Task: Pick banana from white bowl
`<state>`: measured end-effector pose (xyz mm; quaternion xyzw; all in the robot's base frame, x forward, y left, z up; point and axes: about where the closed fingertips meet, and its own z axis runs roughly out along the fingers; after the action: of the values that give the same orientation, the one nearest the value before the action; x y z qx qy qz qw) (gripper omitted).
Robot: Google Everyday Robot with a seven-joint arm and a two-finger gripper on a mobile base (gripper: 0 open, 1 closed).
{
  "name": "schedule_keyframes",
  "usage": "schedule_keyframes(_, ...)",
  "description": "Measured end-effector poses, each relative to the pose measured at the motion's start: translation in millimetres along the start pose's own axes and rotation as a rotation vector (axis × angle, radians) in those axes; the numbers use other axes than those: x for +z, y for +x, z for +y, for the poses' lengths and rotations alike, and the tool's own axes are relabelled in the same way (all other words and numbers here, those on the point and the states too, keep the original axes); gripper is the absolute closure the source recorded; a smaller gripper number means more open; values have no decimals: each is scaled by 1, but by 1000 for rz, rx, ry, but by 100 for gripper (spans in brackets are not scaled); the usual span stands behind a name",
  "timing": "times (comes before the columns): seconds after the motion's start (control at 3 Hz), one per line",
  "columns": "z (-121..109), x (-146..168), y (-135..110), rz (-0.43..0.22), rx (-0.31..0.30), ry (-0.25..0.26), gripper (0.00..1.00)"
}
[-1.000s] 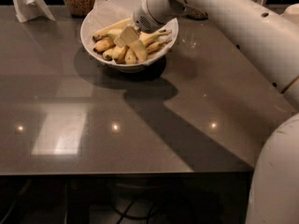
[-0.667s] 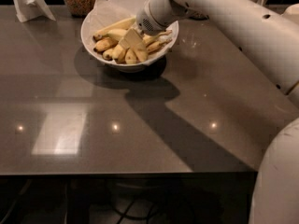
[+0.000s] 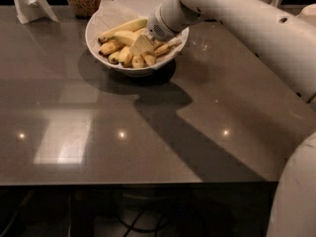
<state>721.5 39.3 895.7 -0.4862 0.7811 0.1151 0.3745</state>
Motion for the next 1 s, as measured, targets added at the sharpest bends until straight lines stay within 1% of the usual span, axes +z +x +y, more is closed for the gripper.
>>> schedule_keyframes(0.33,-2,-1,6,17,9,6,62)
schedule_keyframes(0.67,-1,-1,6,18,9,6,86)
schedule_keyframes(1.0,-1,-1,6,18,8,6,100)
